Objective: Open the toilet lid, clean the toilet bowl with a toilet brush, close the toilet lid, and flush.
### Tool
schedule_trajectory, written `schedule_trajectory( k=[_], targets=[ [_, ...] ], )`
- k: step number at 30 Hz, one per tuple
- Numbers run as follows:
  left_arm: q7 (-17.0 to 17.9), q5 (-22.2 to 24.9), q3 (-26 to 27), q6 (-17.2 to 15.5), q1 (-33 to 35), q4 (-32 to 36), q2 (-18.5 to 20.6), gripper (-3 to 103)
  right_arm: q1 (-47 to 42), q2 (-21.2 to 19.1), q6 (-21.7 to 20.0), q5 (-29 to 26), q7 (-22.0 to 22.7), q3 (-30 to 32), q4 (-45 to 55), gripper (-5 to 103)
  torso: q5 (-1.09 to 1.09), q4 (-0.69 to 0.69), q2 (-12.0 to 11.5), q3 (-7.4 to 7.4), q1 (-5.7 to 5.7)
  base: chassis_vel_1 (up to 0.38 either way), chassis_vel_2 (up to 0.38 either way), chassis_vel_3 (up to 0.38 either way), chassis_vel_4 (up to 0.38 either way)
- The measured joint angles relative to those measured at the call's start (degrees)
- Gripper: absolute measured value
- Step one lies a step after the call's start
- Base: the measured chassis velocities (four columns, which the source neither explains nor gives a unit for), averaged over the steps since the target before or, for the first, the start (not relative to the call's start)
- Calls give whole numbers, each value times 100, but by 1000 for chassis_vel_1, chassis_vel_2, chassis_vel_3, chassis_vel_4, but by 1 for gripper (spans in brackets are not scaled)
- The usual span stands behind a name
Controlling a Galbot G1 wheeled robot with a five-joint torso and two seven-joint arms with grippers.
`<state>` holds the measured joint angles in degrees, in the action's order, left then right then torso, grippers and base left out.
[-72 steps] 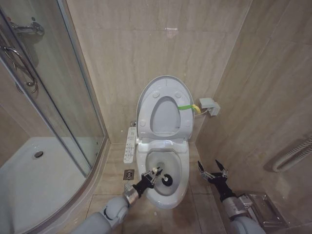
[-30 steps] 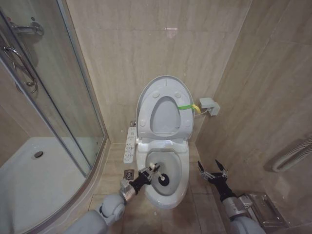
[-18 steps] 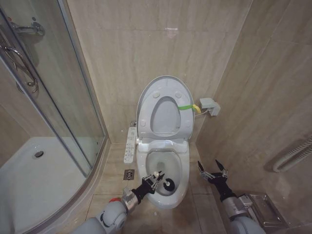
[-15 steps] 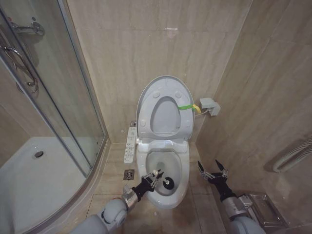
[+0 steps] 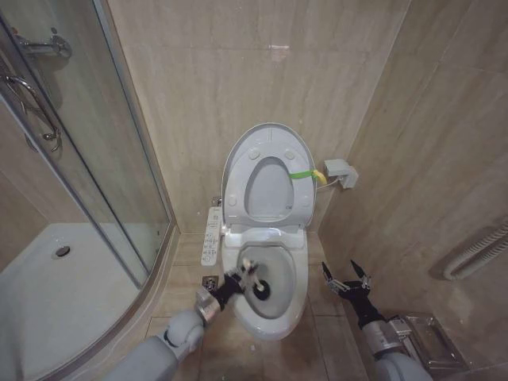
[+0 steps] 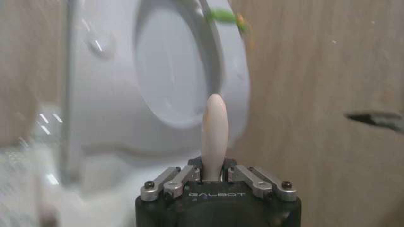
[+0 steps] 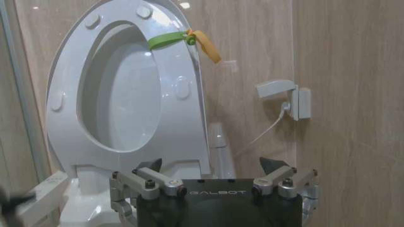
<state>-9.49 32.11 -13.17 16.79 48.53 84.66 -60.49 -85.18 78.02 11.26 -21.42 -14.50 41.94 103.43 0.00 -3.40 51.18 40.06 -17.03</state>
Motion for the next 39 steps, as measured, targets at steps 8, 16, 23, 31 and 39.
schedule_trajectory(
  k=[8,16,23,31,39],
  targets=[
    [246,-679,761,-64,354,654,130,19,0,0,0,0,0,0,0,100,0,0,0,0,0,0,0,0,0],
    [266,-1107,1024,55,616,1113,119,19,0,0,0,0,0,0,0,100,-1,-1,0,0,0,0,0,0,0],
    [266,-1161,1142,142,906,1560,237,19,0,0,0,0,0,0,0,100,0,-2,0,0,0,0,0,0,0],
    [384,-1163,1516,30,1599,2222,459,19,0,0,0,0,0,0,0,100,-1,-1,0,0,0,0,0,0,0],
    [659,-1203,2189,-174,2430,2776,573,19,0,0,0,0,0,0,0,100,-1,0,0,0,0,0,0,0,0]
  ],
)
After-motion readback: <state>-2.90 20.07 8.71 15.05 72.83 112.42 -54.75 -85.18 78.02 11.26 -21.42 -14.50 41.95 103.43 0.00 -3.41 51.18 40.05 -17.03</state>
